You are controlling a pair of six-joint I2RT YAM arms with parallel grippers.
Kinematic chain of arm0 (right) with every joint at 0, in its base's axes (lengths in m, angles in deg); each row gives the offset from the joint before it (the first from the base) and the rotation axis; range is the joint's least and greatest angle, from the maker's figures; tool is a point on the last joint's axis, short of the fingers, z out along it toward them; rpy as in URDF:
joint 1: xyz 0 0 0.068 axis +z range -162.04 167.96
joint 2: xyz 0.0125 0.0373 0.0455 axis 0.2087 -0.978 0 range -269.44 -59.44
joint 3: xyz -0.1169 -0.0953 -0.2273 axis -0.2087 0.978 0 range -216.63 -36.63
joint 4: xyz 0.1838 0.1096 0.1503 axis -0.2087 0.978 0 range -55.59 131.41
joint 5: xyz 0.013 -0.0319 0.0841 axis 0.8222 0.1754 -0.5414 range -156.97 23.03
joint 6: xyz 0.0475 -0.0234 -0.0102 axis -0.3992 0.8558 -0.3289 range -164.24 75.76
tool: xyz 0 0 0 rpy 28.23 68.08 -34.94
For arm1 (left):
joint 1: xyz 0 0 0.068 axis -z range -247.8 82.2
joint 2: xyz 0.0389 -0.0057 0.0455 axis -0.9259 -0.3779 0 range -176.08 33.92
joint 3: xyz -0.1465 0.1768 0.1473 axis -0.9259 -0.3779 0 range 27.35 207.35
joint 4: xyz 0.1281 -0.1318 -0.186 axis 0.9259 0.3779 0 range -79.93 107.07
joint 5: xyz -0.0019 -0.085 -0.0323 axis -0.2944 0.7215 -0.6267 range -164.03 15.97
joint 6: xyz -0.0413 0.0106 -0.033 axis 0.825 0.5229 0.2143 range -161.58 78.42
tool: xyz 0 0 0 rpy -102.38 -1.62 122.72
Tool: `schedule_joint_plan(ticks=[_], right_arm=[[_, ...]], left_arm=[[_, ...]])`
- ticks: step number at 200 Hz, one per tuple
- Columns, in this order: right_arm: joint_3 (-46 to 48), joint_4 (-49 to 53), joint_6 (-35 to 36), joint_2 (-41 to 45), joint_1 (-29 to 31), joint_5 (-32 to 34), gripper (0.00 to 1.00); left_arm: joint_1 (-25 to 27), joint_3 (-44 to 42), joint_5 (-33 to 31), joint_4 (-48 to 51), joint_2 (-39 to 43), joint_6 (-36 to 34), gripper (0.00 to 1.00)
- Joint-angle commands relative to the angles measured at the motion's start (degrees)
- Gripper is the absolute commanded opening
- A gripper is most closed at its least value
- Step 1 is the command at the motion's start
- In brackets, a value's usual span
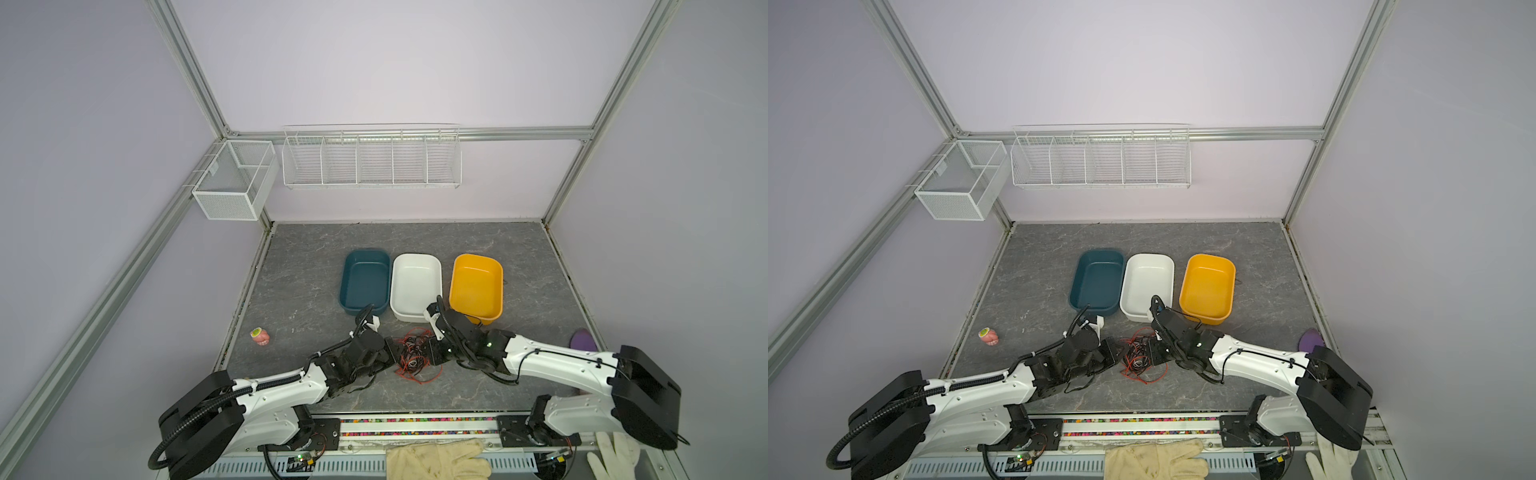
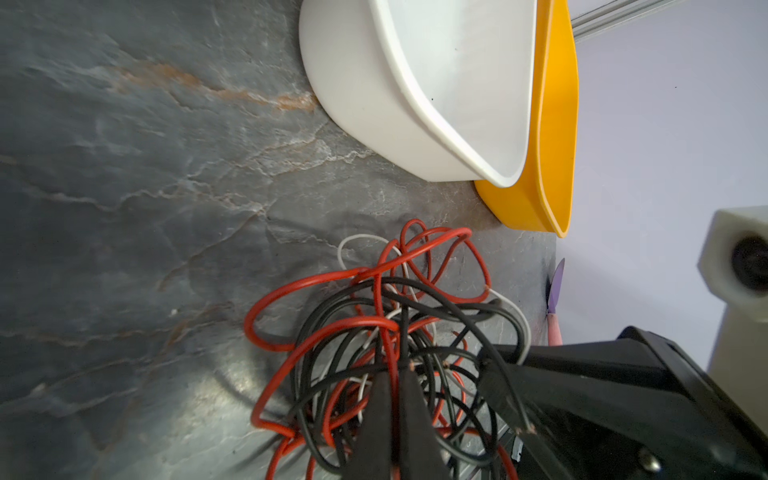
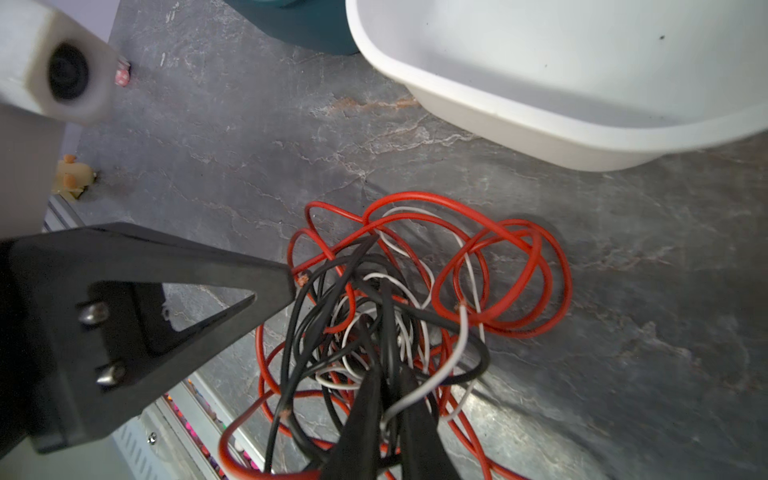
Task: Untangle the cables
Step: 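Pull a red cable upward out of the pile with the left gripper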
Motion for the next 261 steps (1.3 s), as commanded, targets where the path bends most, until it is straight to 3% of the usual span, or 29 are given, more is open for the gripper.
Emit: schedule_joint_plan(ticks=[1,80,160,199,261], right_arm=[[-0.4,1.9,0.6,2.4,-0.5,2.1,0.10],[-0.6,11.5,3.1,13.4,-0.8,8.0,0.07],[1.6,18.1,3.7,24.9,-1.8,11.7,0.09],[4.8,20.3,1.4,28.5,-3.3,15.5,0.06],[10.5,17.8,-0.9,30.5,-5.5,12.8,0.06]], left_arm=[[0.4,-0.3,-2.1,1.2,1.5,-0.7,0.00],[0.4,-1.3,-4.7,6.2,5.7,-1.4,0.00],[0.3,-0.8,-10.8,17.5,18.7,-3.1,0.00],[0.3,5.3,-12.9,27.8,27.2,-5.7,0.00],[0.3,16.1,-14.7,38.4,32.1,-11.9,0.00]])
